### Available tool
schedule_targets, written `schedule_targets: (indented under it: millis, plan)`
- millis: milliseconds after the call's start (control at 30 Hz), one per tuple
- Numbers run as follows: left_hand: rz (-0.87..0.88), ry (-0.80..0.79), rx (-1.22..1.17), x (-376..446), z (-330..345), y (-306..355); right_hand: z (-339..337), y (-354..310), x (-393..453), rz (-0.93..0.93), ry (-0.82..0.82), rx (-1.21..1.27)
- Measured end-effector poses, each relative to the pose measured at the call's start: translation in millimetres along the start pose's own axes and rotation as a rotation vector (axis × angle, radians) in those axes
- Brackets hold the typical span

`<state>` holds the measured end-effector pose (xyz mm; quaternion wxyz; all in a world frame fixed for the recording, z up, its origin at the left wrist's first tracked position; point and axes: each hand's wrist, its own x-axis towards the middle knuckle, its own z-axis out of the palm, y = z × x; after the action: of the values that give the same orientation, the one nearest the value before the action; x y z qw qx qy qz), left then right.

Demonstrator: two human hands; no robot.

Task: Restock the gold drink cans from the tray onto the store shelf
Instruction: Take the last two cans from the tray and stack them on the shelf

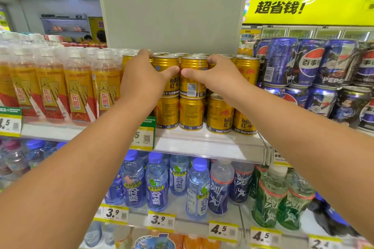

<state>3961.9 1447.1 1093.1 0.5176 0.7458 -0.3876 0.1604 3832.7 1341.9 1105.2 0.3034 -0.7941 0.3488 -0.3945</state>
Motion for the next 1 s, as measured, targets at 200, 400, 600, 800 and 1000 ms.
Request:
schedule_targets:
  millis: [200,400,600,800,1000]
  plan:
    - [0.038,-0.017,-0.095,-10,-4,-12,3,5,-11,0.008,0.033,-0.050]
    - [0.178,-0.121,-0.036,-31,-4,-51,8,13,-45,-0.119,0.049,-0.293]
    - [0.374,-0.272,0.159,-71,-7,-80,13,30,-88,-0.272,0.070,-0.548]
    - [0.484,-0.319,0.284,-110,-18,-85,11,59,-141,-0.450,-0.053,-0.632]
    - [0.491,-0.378,0.349,-172,-17,-80,0,102,-201,-0.509,-0.154,-0.600]
